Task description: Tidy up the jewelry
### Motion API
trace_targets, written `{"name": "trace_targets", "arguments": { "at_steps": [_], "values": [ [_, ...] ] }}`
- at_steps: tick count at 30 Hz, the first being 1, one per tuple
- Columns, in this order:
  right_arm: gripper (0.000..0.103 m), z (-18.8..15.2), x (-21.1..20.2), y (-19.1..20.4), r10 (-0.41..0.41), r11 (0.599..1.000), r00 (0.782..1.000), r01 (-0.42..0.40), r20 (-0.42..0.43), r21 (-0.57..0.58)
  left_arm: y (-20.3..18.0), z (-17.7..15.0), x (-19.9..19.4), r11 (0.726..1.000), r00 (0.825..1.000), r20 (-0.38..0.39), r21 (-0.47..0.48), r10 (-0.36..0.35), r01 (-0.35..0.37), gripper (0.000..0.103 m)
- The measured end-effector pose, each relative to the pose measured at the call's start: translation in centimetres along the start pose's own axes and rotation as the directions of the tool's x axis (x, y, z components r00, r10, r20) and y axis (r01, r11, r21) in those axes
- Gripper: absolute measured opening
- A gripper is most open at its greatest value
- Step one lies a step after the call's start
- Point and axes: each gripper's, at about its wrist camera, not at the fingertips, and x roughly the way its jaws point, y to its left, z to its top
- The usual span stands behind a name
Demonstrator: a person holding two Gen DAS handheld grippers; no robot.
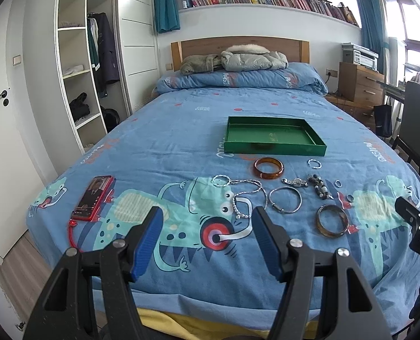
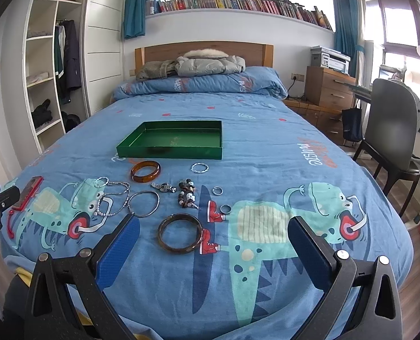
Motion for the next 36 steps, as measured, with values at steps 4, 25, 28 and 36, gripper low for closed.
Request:
{"name": "trace_targets", "arguments": {
  "at_steps": [4, 25, 28, 36],
  "values": [
    [0.103, 0.0, 0.0, -0.6, 0.022, 1.000, 1.000, -0.022, 0.003, 0.006, -0.6, 0.1, 0.1, 1.000, 1.000, -0.019, 0.002, -0.010, 0.010, 0.063],
    [0.086, -0.3, 2.7, -4.2, 0.084, 0.995, 0.996, -0.082, -0.038, 0.058, -0.5, 0.5, 3.1, 1.000, 0.995, -0.098, -0.007, 0.004, -0.005, 0.063],
    [0.079, -0.5, 3.8, -5.2, 0.095, 0.992, 0.994, -0.090, -0.057, 0.083, 0.7, 0.1, 4.2, 1.000, 0.991, -0.135, -0.028, 0.007, -0.011, 0.063],
    [0.061, -1.0, 6.5, -5.7, 0.137, 0.988, 0.985, -0.127, -0.102, 0.093, 1.8, -1.1, 6.8, 0.999, 0.978, -0.207, -0.055, -0.009, -0.002, 0.063]
  ]
}}
